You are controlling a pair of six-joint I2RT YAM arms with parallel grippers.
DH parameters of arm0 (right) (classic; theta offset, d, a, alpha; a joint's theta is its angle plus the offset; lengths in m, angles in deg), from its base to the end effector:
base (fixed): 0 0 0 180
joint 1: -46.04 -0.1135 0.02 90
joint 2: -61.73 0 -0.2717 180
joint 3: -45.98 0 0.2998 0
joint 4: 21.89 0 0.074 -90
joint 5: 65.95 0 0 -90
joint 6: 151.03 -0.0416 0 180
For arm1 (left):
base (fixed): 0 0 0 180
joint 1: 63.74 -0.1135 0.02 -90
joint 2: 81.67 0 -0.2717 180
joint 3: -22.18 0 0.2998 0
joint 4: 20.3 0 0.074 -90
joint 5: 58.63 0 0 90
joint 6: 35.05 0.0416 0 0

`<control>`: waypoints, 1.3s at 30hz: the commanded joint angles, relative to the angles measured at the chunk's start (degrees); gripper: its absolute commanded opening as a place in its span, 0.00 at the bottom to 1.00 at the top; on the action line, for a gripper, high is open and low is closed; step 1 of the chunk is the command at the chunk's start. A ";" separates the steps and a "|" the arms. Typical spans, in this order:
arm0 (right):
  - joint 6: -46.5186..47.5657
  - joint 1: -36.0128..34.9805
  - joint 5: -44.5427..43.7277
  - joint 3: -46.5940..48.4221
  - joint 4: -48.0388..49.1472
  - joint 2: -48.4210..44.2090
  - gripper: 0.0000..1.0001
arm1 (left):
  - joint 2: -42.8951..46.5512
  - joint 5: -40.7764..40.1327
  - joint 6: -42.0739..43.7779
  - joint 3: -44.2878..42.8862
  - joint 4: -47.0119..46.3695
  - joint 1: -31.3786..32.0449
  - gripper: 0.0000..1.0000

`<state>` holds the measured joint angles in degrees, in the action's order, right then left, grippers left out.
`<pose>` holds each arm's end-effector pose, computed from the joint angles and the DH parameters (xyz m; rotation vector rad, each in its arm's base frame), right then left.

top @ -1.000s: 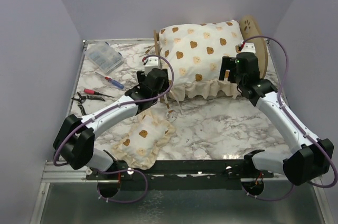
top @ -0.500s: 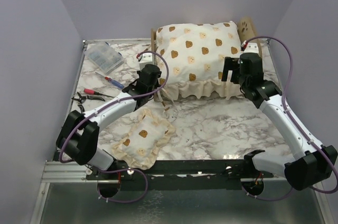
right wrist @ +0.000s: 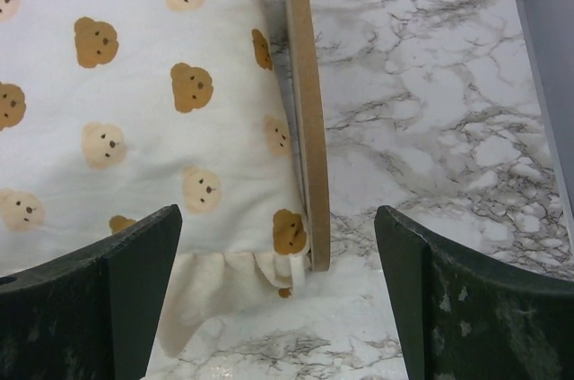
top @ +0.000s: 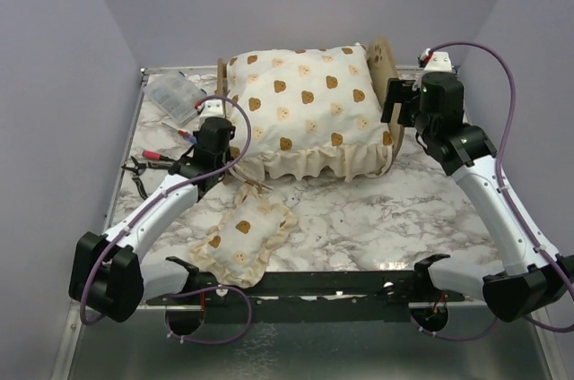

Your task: Set up the pet bed

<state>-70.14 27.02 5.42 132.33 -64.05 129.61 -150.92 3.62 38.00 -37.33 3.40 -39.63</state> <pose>0.2935 0.0871 0.4146 0.0397 1.9610 -0.0007 0.2924 -0.1096 0.2558 -0.1448 2.0764 0.0880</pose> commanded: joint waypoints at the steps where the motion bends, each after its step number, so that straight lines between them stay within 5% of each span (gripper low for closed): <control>1: 1.05 0.26 3.72 0.95 -5.92 1.93 0.92 | 3.07 -5.27 5.95 -3.98 1.20 -1.78 0.24; 3: 0.93 0.26 3.74 0.08 -6.36 1.78 0.92 | 3.68 -3.62 6.93 -6.21 2.82 -1.82 0.42; 6: 0.82 0.22 2.91 -1.84 -5.86 0.57 0.92 | 4.51 0.85 7.05 -10.23 6.02 -1.61 0.52; 12: 0.47 0.22 2.94 -4.66 -5.36 -1.17 0.92 | 3.27 9.50 3.45 -14.88 9.02 2.25 0.55; 24: -3.70 0.22 6.67 -13.60 -4.43 -7.36 0.89 | -16.91 6.63 -3.27 -25.07 2.40 27.73 0.65; 39: -9.07 0.29 12.11 -23.74 -0.72 -12.22 0.83 | -39.18 9.94 -9.40 -36.12 -5.21 33.18 0.67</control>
<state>-77.11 27.02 14.71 110.36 -66.93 119.05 -187.09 12.41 31.05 -70.95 0.01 -7.08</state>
